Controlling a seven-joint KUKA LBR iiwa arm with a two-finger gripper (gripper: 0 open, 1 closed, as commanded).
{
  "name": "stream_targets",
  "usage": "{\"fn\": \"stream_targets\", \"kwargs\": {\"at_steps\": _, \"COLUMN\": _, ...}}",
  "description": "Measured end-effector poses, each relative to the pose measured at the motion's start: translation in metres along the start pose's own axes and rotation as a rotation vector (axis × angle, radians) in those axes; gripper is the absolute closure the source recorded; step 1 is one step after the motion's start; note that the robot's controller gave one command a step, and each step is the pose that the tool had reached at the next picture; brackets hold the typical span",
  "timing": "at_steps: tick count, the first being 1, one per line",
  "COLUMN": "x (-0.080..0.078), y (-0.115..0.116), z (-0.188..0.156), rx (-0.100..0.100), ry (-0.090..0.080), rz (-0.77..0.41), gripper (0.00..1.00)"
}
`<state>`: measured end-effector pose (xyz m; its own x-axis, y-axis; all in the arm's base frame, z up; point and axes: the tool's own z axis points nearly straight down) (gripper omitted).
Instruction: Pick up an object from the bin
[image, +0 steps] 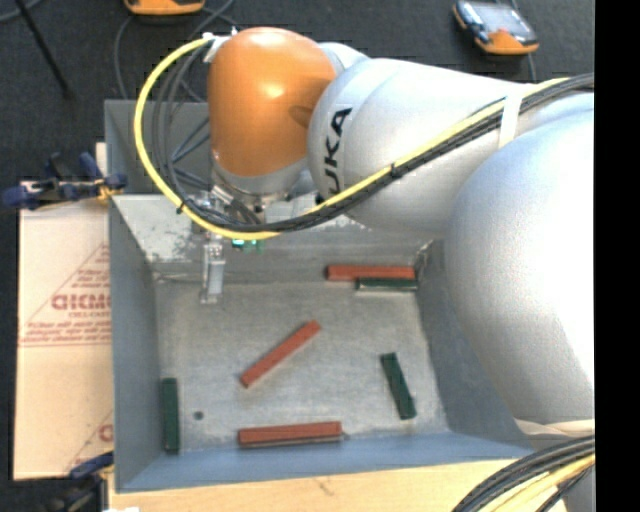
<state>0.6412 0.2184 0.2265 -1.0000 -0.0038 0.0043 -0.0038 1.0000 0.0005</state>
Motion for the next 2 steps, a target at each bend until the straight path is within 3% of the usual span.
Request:
{"fn": "stream_targets", "kwargs": {"at_steps": 1, "x": 0.039, "y": -0.117, "z": 0.117, "rx": 0.004, "ry": -0.001, "rz": -0.367, "gripper": 0.0}}
{"fn": "stream_targets", "kwargs": {"at_steps": 2, "x": 0.009, "y": -0.088, "z": -0.075, "rx": 0.003, "ry": -0.02, "rz": -0.502, "gripper": 0.0}}
